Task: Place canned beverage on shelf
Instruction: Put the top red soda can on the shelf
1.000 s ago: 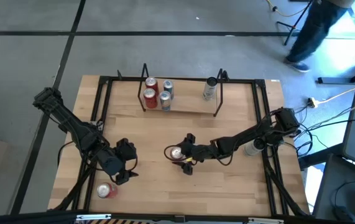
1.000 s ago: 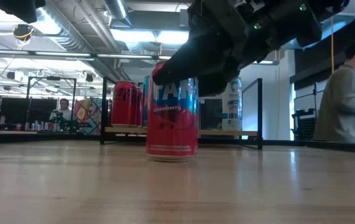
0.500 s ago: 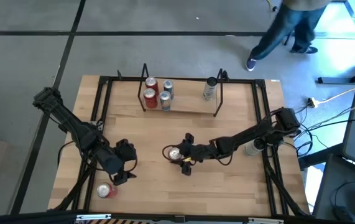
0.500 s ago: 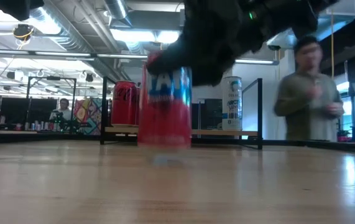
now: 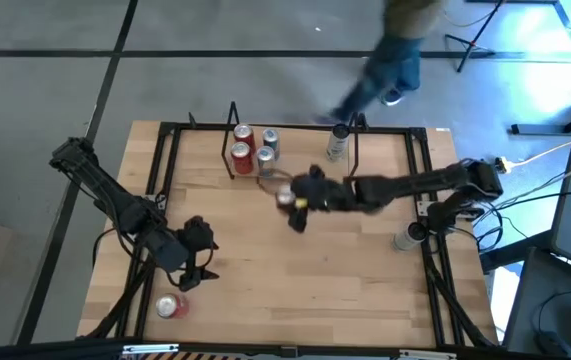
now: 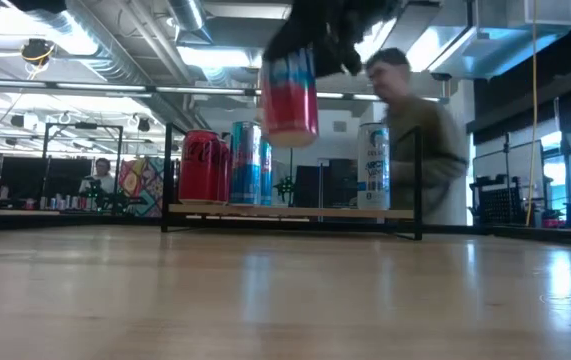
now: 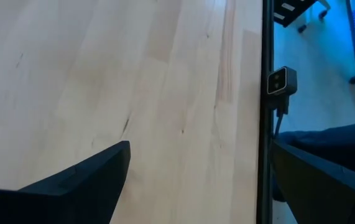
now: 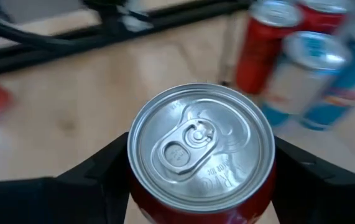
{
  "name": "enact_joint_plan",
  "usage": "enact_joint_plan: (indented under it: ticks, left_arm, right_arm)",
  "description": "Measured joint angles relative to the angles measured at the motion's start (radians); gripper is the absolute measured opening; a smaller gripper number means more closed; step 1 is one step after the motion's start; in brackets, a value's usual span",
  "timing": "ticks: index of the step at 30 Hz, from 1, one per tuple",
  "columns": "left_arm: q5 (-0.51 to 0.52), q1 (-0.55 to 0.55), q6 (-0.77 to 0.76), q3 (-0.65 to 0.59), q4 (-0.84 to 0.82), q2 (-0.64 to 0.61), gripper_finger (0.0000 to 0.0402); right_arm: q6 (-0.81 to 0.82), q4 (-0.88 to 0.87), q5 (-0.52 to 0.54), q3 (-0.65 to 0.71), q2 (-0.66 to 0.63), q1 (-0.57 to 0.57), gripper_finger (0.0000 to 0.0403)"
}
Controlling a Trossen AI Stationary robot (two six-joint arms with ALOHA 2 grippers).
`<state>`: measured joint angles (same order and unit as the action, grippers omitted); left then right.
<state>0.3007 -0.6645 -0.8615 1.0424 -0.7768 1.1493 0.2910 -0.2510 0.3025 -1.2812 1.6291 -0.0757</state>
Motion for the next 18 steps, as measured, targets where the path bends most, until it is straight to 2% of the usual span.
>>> enact_joint_plan:
  ticks: [8, 12, 18]
  left_arm:
    - [0.006, 0.005, 0.000, 0.000, 0.003, 0.000, 0.0371]
    - [0.049, 0.006, 0.000, 0.000, 0.003, 0.000, 0.0371]
    - [0.090, 0.021, 0.000, 0.000, 0.002, 0.000, 0.0371]
  right_arm:
    - [-0.131, 0.000, -0.065, 0.000, 0.006, 0.224, 0.0270]
    - [-0.183, 0.041, -0.115, 0.000, 0.031, 0.322, 0.0270]
    - [-0.241, 0.086, -0.162, 0.000, 0.094, 0.410, 0.0270]
